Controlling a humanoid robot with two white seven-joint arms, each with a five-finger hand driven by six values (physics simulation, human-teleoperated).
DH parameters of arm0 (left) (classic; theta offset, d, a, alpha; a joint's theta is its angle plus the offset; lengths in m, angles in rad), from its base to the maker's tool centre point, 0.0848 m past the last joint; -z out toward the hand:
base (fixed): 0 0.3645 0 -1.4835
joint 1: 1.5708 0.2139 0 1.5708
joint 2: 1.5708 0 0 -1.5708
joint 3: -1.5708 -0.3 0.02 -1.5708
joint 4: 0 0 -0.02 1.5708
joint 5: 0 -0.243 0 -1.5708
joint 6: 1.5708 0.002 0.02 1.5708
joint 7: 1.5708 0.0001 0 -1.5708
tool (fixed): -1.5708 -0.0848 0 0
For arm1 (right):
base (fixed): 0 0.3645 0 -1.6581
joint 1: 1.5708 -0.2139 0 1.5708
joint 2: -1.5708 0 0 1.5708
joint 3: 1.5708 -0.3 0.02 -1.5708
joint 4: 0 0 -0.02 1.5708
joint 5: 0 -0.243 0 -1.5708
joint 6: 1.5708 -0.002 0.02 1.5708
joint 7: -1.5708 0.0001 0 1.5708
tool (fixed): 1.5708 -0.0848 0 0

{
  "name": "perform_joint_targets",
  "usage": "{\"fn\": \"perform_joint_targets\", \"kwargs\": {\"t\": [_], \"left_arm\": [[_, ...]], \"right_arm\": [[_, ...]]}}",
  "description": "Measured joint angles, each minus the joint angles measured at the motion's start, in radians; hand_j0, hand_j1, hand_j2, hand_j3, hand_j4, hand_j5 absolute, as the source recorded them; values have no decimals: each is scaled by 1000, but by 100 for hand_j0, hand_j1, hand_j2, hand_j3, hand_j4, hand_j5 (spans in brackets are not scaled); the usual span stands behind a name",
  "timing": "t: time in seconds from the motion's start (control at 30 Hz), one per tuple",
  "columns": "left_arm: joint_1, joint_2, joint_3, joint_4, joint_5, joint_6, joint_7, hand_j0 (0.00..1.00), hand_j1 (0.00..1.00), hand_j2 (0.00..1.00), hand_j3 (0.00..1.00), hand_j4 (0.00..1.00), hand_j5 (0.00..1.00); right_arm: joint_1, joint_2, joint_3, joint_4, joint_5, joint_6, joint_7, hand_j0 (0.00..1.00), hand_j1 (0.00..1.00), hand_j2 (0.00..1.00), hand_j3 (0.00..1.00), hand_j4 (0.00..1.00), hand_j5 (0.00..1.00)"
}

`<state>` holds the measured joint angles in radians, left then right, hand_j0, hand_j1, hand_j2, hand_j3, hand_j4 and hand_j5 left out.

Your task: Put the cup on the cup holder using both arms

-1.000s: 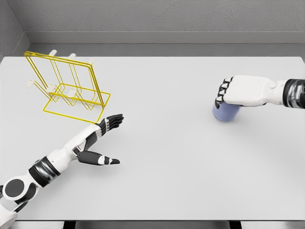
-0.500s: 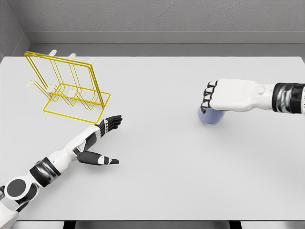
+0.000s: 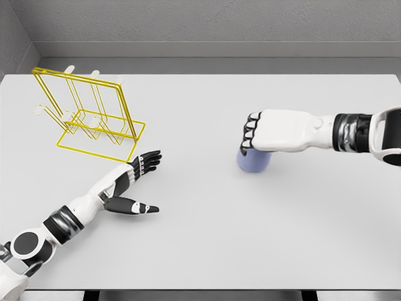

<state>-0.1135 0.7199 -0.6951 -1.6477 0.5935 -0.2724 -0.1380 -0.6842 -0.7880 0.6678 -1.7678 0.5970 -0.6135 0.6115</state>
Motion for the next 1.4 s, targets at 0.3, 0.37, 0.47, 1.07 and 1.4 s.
{"fn": "perform_joint_targets", "kwargs": {"t": [0.3, 0.37, 0.47, 1.07, 1.4], "left_arm": [[-5, -1, 0, 2, 2, 6, 0, 100, 100, 100, 100, 100, 100], [-5, -1, 0, 2, 2, 7, 0, 100, 100, 100, 100, 100, 100], [-5, -1, -1, 2, 2, 8, 0, 100, 100, 100, 100, 100, 100], [-9, -1, -1, 5, 2, 9, 0, 100, 100, 100, 100, 100, 100], [-18, -20, -6, 5, 1, 18, 0, 100, 100, 100, 100, 100, 100]], "right_arm": [[-6, 59, 34, 0, 0, 0, 0, 60, 60, 60, 60, 60, 60], [-6, 67, 38, -1, 0, 0, 0, 60, 60, 60, 60, 60, 60], [-8, 78, 51, -1, 1, 0, 0, 60, 60, 60, 60, 60, 60], [-9, 91, 92, 0, 1, 0, 0, 100, 100, 100, 100, 100, 100], [20, 62, -118, 1, -85, 0, 0, 100, 100, 100, 100, 100, 100]]}}
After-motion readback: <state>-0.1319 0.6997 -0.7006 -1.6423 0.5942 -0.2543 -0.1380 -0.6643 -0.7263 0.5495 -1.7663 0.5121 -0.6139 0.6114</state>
